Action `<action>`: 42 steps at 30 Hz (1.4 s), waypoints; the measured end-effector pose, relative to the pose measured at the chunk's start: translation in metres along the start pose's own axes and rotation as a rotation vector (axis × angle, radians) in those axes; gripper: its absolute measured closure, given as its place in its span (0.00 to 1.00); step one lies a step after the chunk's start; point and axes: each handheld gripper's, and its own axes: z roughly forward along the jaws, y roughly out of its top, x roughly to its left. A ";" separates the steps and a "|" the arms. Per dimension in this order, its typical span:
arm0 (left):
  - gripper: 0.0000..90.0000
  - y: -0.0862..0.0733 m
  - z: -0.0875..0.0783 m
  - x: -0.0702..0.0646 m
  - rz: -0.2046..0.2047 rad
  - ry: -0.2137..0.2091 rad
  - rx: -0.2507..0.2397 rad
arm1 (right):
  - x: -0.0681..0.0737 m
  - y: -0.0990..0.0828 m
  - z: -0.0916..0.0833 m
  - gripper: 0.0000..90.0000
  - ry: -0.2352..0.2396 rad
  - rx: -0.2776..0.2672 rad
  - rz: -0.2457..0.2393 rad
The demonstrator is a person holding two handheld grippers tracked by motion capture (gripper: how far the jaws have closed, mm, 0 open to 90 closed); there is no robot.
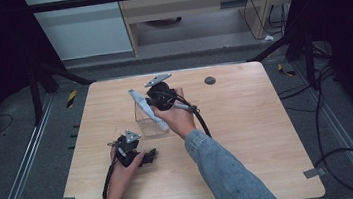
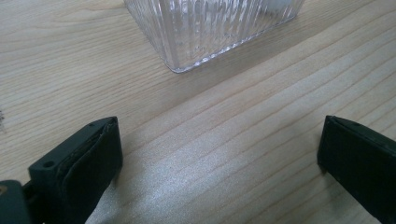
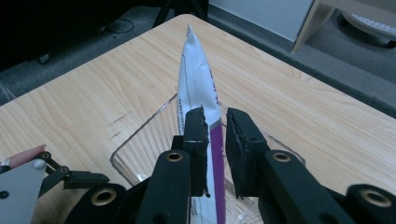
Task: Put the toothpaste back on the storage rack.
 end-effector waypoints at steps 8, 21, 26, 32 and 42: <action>0.00 0.000 0.000 0.000 0.001 0.000 0.001 | -0.011 0.000 -0.017 0.86 -0.012 -0.009 0.005; 0.00 0.000 0.000 0.000 0.004 0.001 0.003 | -0.027 -0.010 -0.033 0.84 -0.029 -0.003 0.029; 0.00 0.000 0.000 0.000 0.004 0.000 0.003 | -0.032 -0.014 -0.039 0.75 -0.028 -0.001 0.030; 0.00 0.000 0.000 0.000 0.003 0.000 0.002 | -0.039 -0.021 -0.046 0.51 -0.018 -0.010 0.062; 0.00 0.001 0.000 0.001 0.003 -0.002 0.002 | -0.048 -0.036 -0.053 0.27 -0.009 0.019 0.041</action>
